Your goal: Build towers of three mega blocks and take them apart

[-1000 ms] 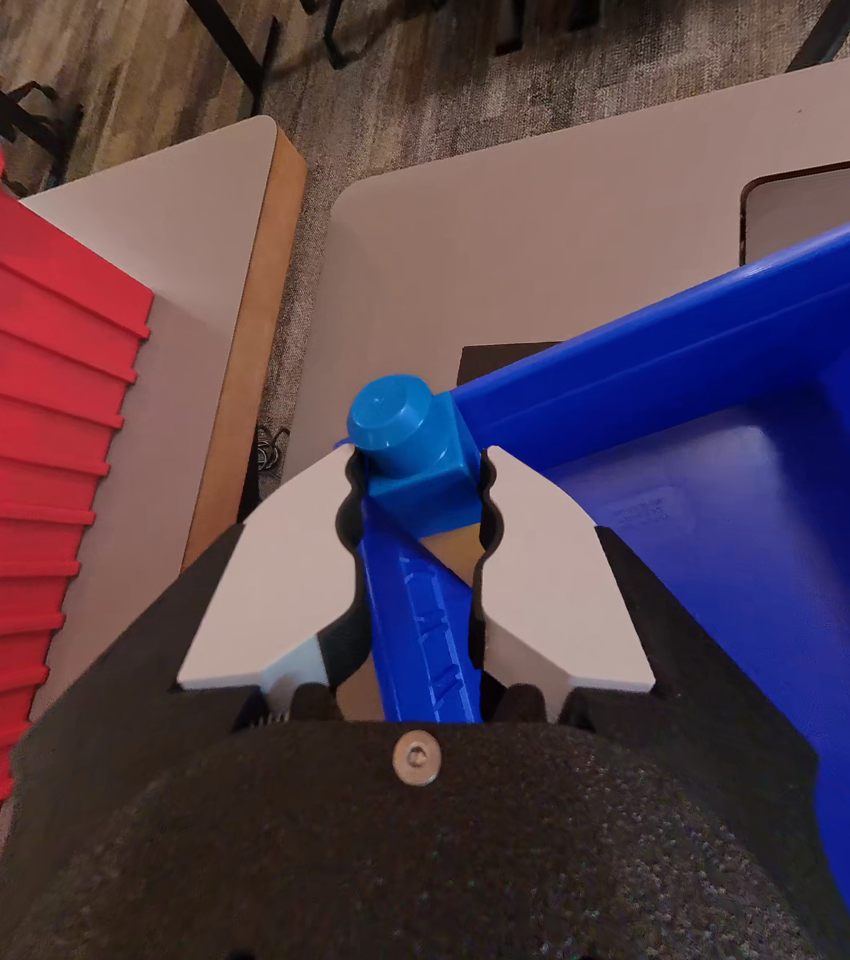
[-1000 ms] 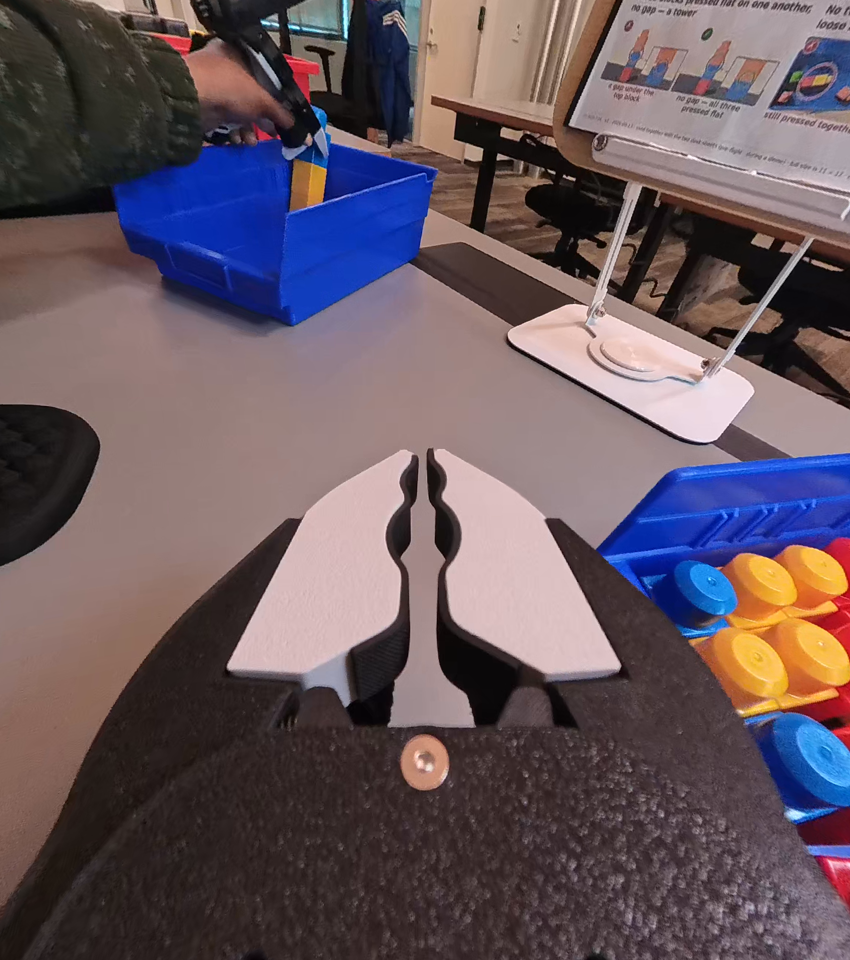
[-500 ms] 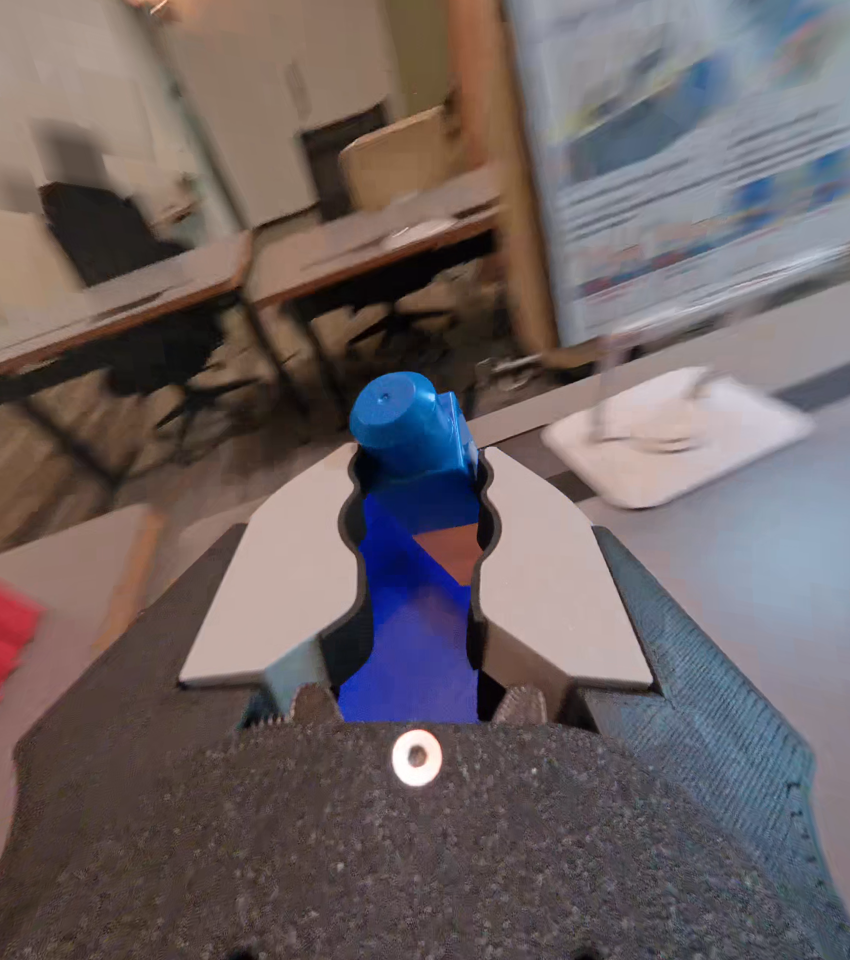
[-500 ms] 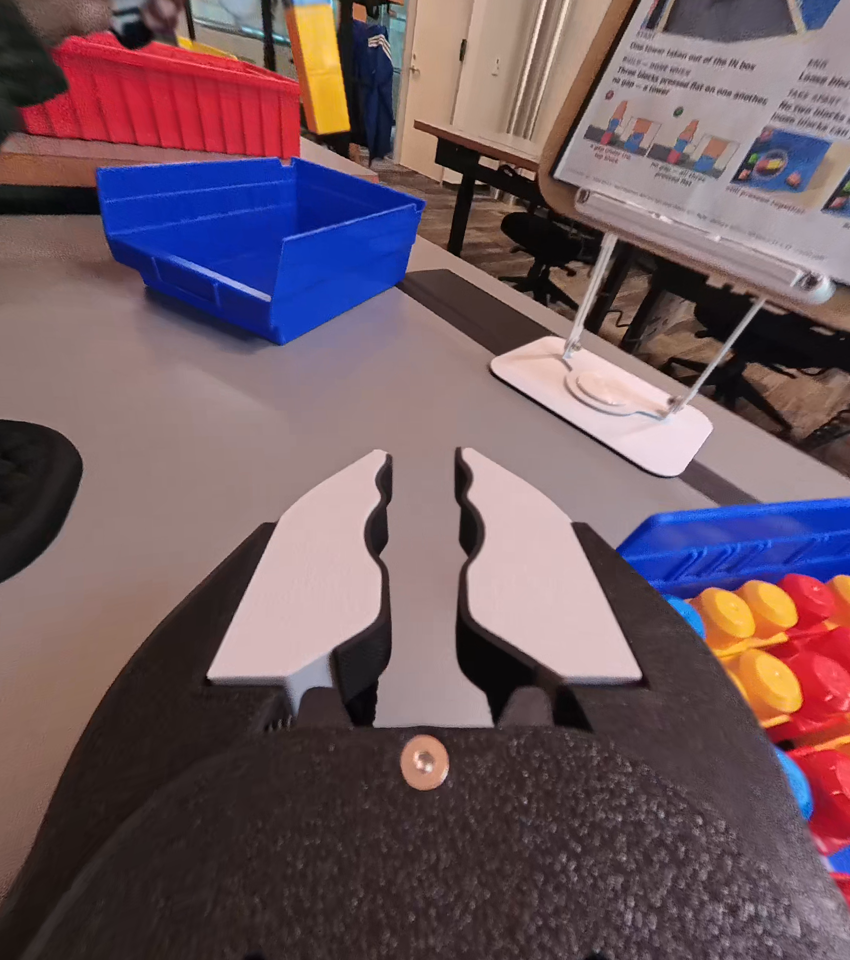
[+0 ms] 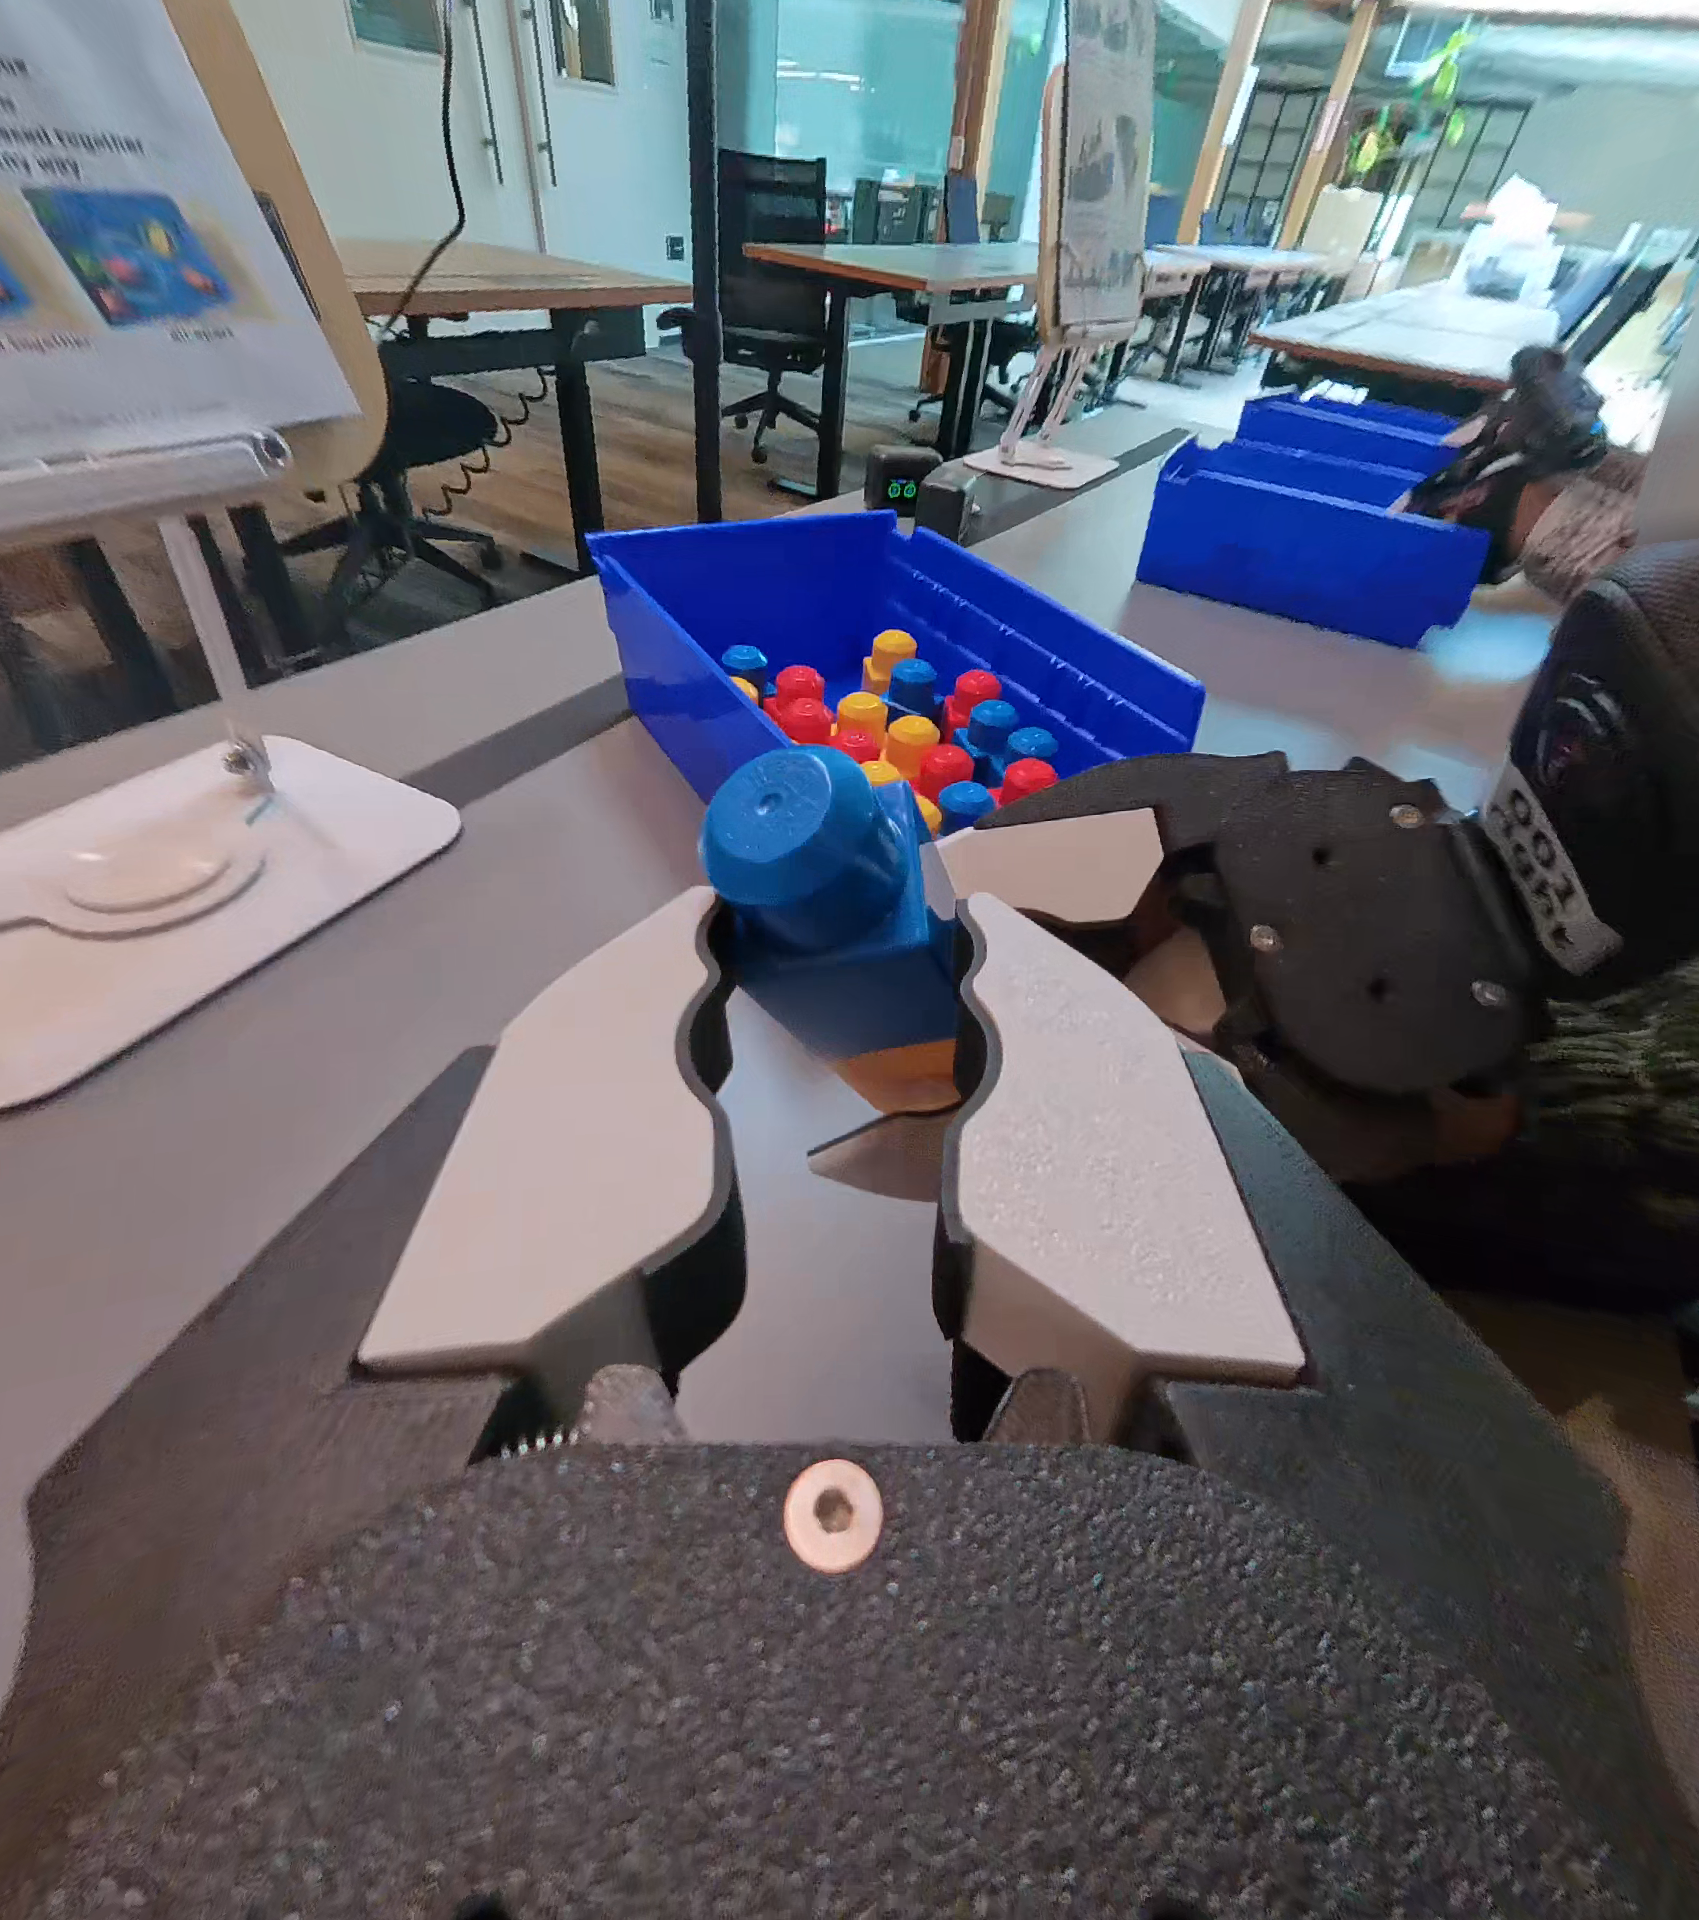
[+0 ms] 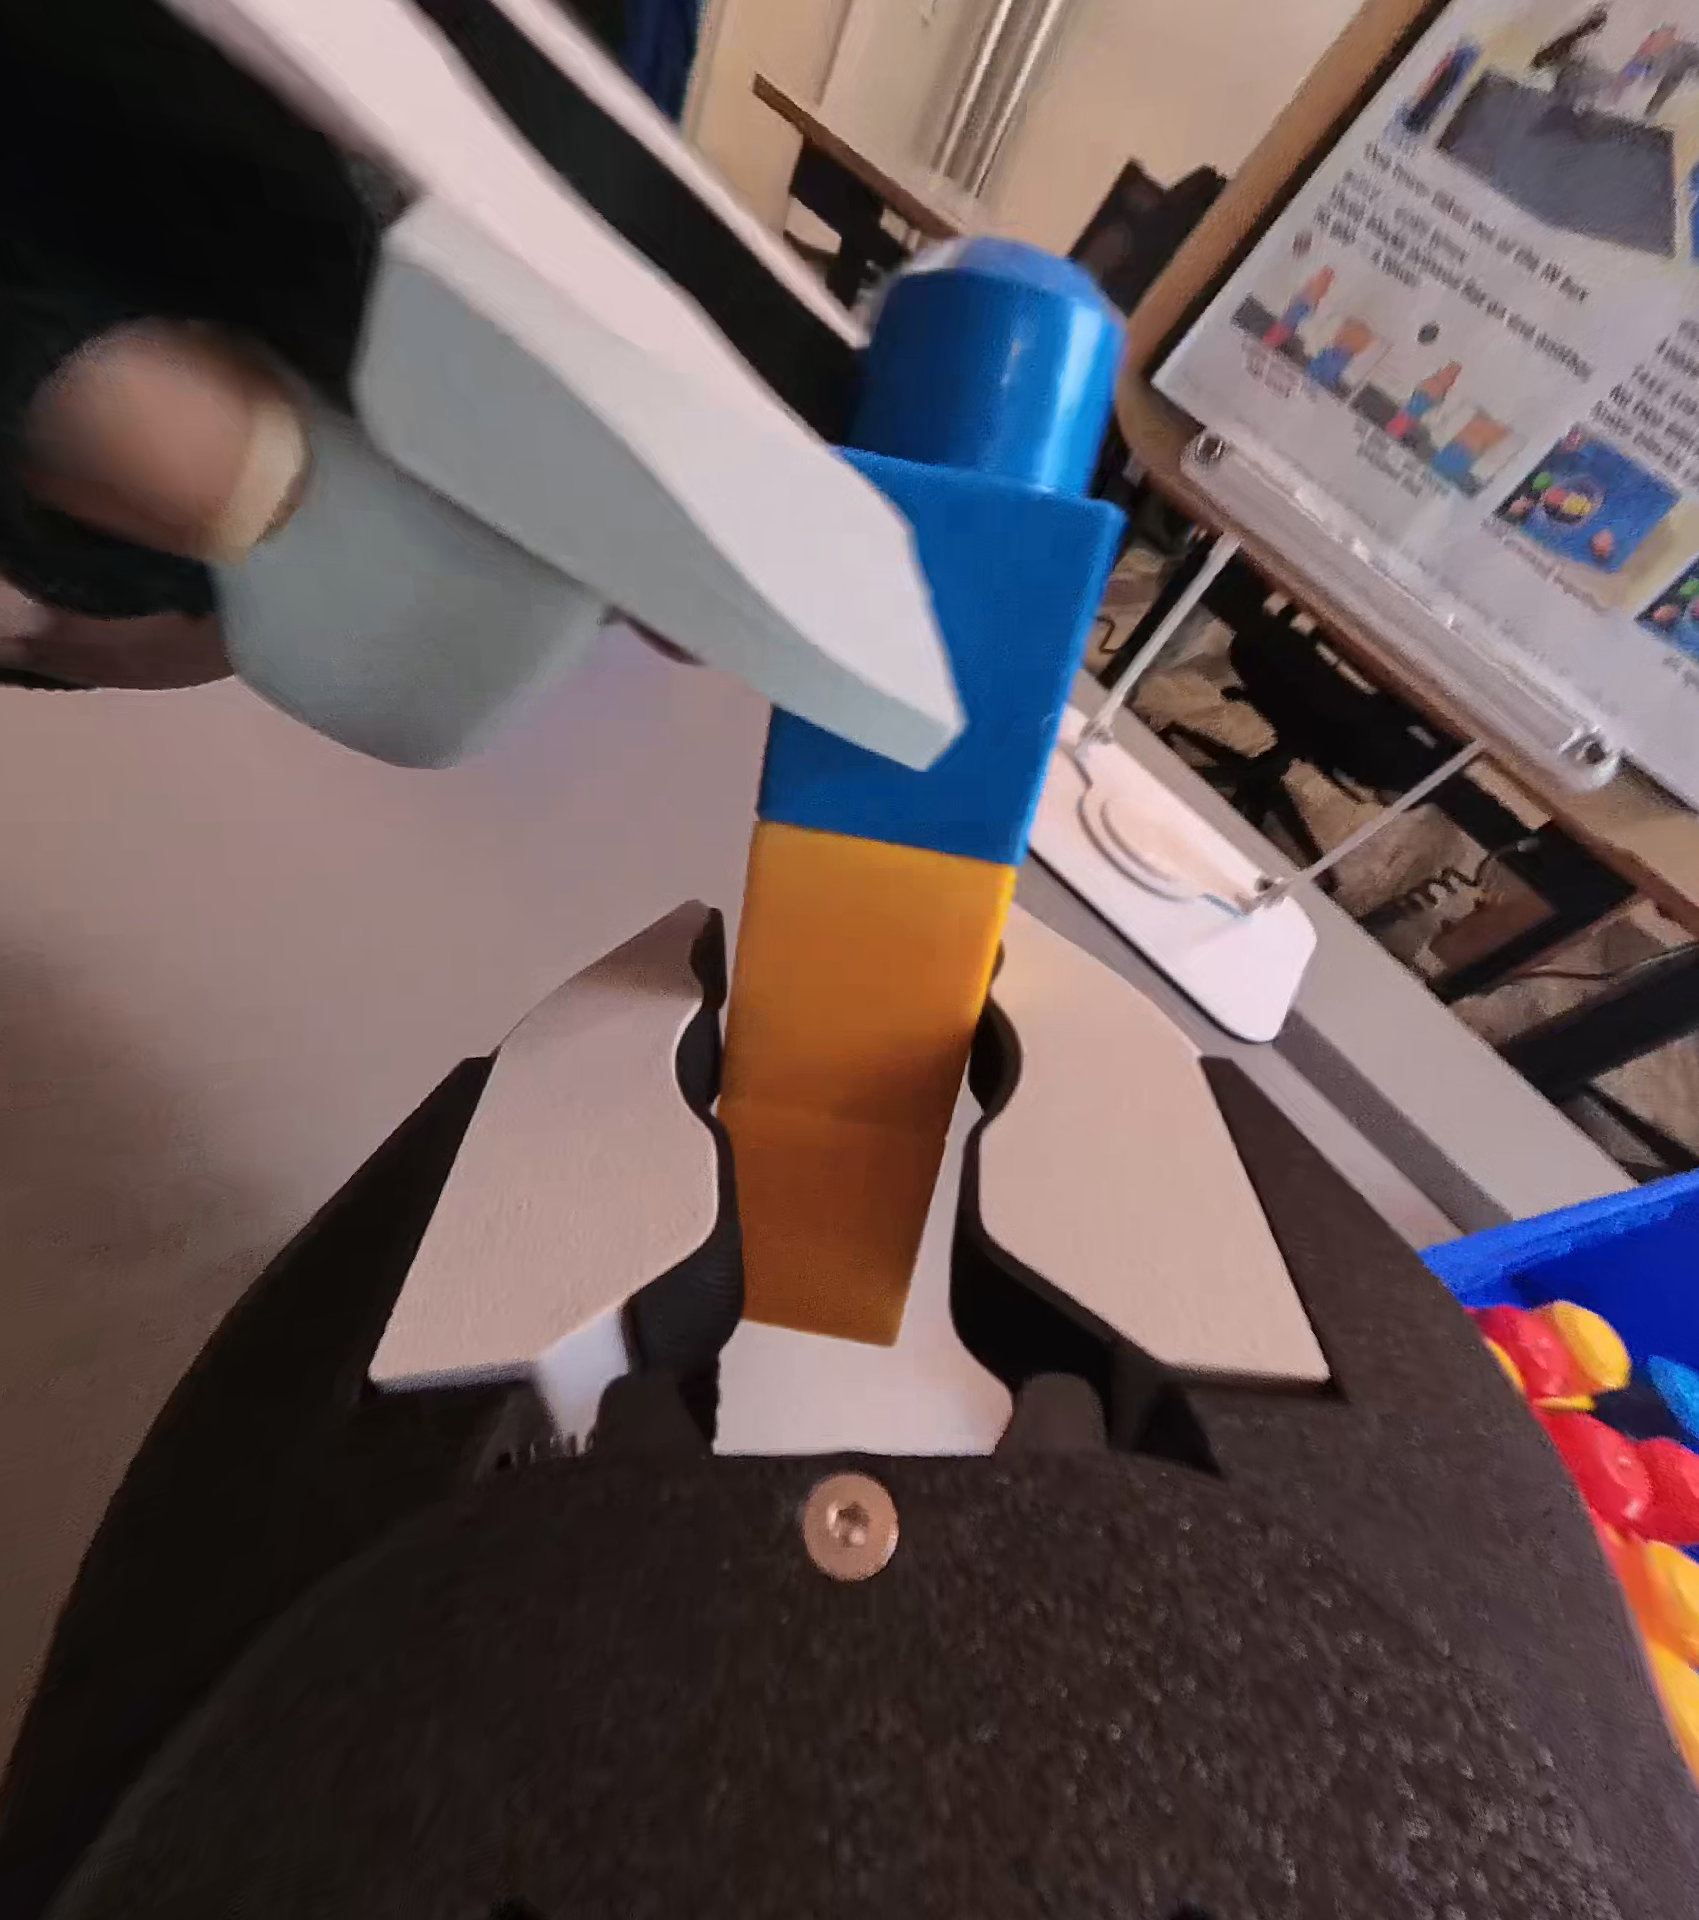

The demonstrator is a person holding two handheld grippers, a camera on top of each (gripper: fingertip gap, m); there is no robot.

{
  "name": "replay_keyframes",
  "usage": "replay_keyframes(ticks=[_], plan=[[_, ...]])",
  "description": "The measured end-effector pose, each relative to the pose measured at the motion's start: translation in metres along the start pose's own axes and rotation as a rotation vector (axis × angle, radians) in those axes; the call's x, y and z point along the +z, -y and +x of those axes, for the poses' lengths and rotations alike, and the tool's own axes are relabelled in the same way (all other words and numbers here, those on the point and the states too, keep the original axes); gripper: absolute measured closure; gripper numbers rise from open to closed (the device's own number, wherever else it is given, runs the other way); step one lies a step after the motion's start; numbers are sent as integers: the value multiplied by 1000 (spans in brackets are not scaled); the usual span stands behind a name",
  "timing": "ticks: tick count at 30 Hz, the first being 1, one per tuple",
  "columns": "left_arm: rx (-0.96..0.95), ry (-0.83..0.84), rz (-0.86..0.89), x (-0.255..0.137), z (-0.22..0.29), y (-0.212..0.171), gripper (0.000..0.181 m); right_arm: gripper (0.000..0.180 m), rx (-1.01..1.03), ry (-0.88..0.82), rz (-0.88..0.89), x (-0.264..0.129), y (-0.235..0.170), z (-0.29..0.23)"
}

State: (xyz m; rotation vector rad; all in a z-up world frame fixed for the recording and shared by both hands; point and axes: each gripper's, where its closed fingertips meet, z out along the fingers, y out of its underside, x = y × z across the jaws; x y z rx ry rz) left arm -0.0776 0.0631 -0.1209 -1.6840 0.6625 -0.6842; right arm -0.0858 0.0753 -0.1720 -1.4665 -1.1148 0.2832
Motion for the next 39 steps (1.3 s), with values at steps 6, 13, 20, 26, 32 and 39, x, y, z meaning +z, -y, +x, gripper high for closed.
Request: replay_keyframes(ticks=[6,13,20,26,32,39], plan=[[-41,-129,98,-6,4,6,133,138,175,165,66,-2,0,-5],[28,-384,157,-23,17,-7,118,138,366,527,331,-33,31,-22],[109,-549,121,-26,51,-34,143,138,319,714,306,-39,30,-65],[217,-398,46,-18,33,-46,144,134,141,480,172,-20,10,-50],[343,-260,-77,-16,6,-65,144,121,-12,394,150,-30,15,-39],[693,-122,-300,-7,3,-99,145,136,-274,294,31,-29,9,-45]])
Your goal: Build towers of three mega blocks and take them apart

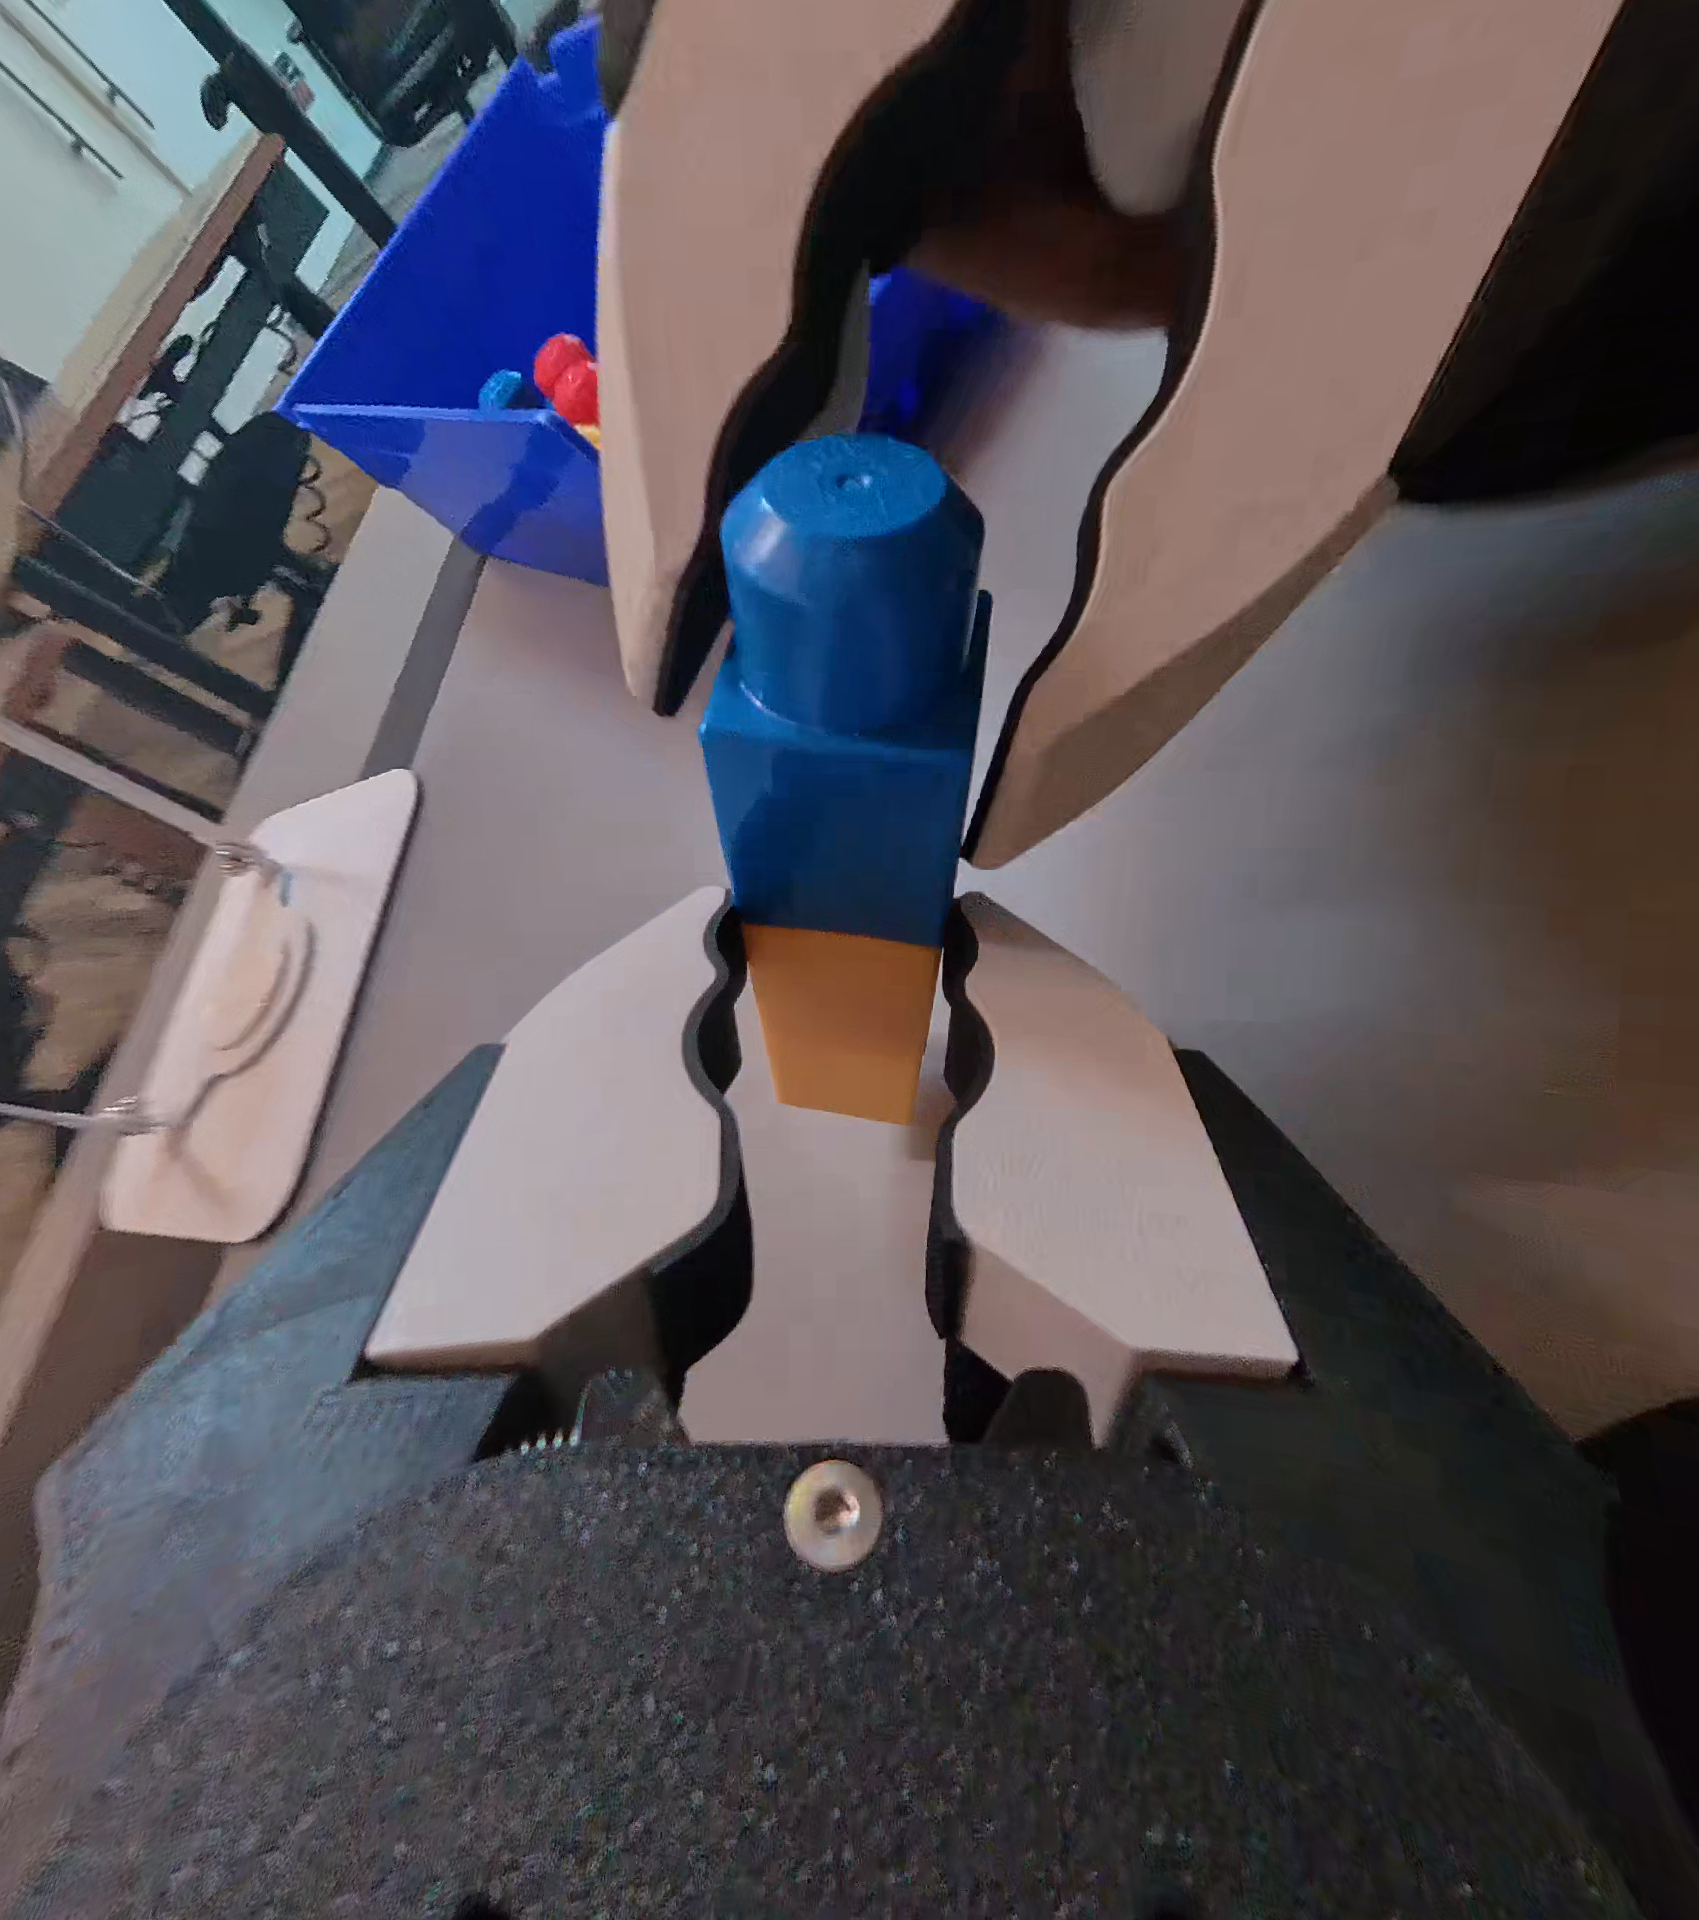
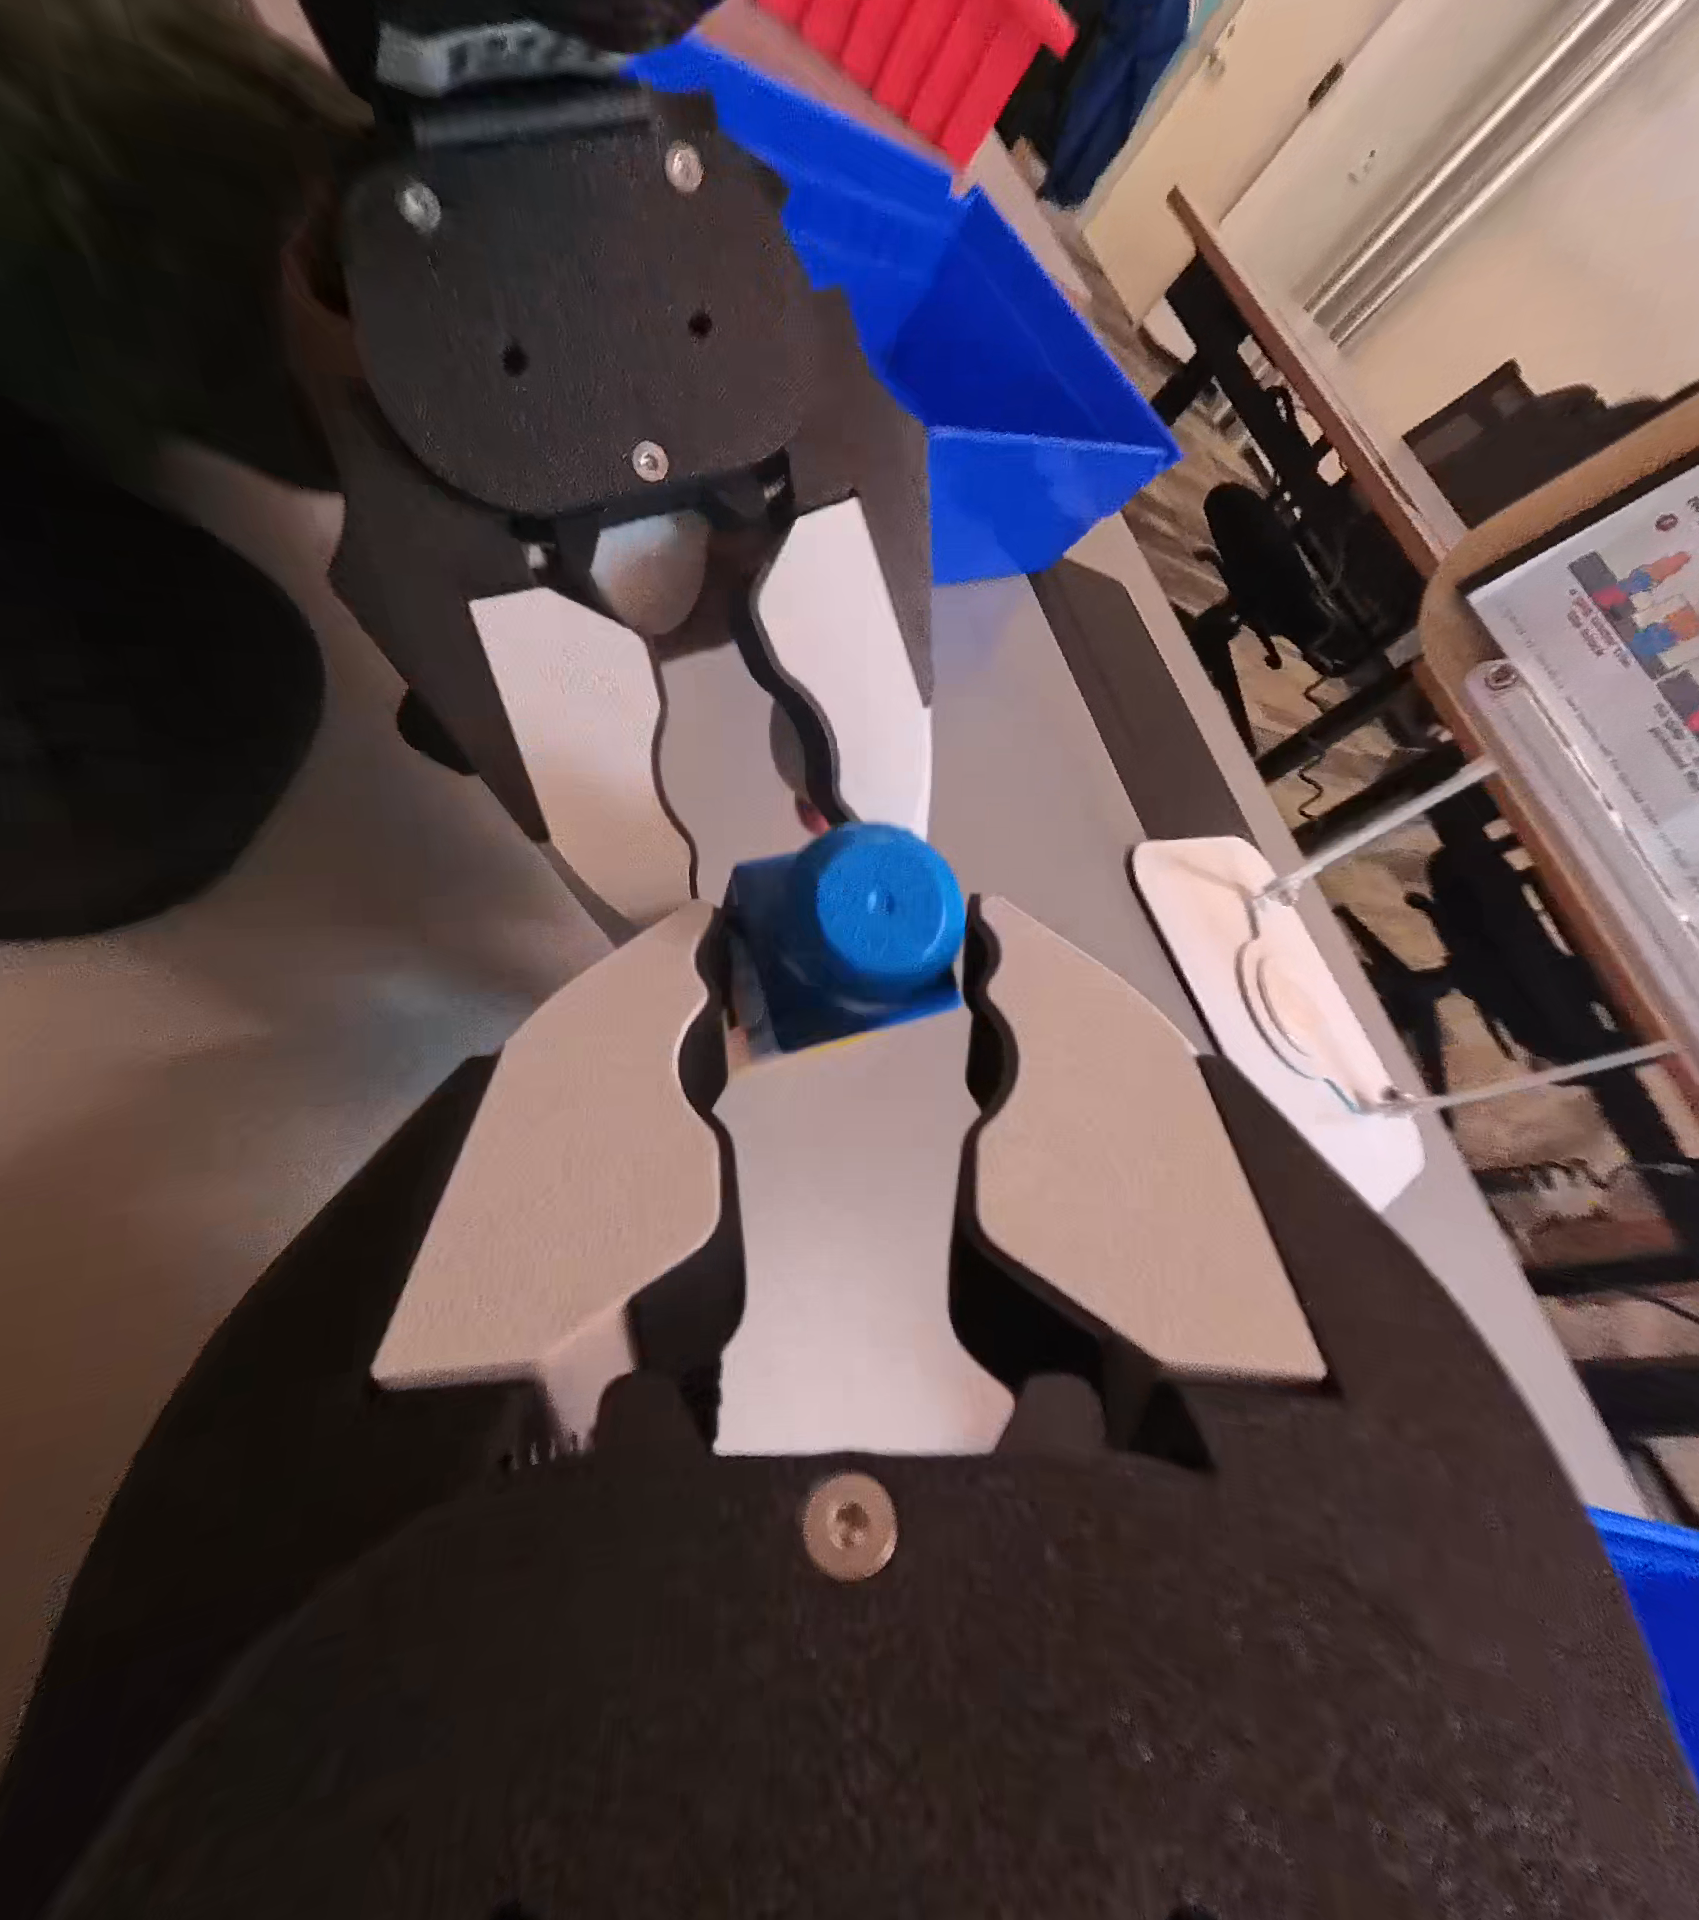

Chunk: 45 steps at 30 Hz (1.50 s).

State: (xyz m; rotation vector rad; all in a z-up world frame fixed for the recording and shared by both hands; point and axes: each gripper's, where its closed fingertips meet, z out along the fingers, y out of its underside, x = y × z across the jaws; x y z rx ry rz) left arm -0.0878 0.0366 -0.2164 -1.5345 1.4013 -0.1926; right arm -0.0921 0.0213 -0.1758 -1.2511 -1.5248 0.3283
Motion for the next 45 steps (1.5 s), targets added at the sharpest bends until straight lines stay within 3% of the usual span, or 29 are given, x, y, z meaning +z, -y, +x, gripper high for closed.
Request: replay_keyframes(ticks=[5,9,11,13,20,22,26,32,37,41,45], plan=[[88,-8,-45,-1,4,-5,145,142,-107,6,-105,2,-2,-11],[73,-25,35,-6,4,1,144,142,-77,14,-59,-3,5,-9],[93,-2,20,-4,0,-4,130,143,-43,40,-11,-8,11,-9],[115,-26,29,0,7,-5,141,143,-11,58,30,-11,18,-9],[91,-31,22,-9,-1,-6,145,144,41,79,84,-21,22,-2],[116,10,-99,-8,-11,-31,145,144,79,62,163,-35,35,9],[-6,60,-30,-17,-24,-29,145,144,125,-125,189,-73,35,63],[-201,123,125,-30,-36,-9,145,143,270,-427,-69,-110,-42,179],[-235,131,144,-26,-31,-12,144,143,492,-490,-463,-109,-167,262],[-273,117,171,-27,-32,-10,144,143,747,-486,-596,-98,-242,286],[-288,117,176,-27,-32,-13,144,142,952,-497,-699,-88,-289,282]])
